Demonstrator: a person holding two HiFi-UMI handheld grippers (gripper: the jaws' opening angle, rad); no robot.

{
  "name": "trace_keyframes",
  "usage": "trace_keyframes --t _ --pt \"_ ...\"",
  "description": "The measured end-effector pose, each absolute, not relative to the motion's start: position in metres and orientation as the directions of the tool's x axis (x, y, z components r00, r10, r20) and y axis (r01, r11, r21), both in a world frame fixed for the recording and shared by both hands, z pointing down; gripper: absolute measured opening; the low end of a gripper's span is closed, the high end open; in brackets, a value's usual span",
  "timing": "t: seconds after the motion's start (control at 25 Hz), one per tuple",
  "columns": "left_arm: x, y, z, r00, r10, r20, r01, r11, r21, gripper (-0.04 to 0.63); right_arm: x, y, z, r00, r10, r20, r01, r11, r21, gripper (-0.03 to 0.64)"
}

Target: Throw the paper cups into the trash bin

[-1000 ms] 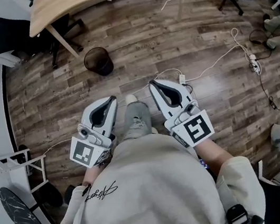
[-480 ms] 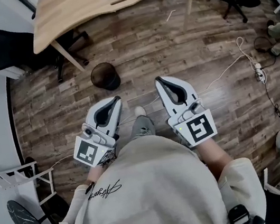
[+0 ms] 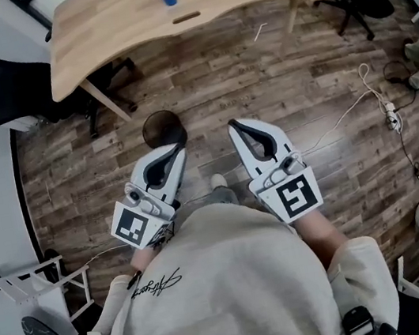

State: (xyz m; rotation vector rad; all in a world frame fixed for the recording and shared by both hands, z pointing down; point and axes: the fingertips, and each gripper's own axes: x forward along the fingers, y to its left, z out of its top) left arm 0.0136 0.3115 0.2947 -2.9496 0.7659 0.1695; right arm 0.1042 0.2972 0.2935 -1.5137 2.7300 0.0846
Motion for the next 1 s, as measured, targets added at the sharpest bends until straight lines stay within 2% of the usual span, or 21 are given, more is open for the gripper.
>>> trace_keyframes --t 0.56,1.0 --pt "-0.008 0.225 0.296 0.868 -0.472 -0.152 -0.486 -0.872 -0.065 0.002 0.087 0.214 0.294 -0.499 -0.866 -0.039 -0.867 0.498 0.016 0.006" --pt "-0.007 0.205 0.295 0.85 -0.506 -0.149 -0.517 -0.855 -0.047 0.002 0.081 0.194 0.288 -0.561 -0.824 -0.073 -0.826 0.563 -0.006 0.008"
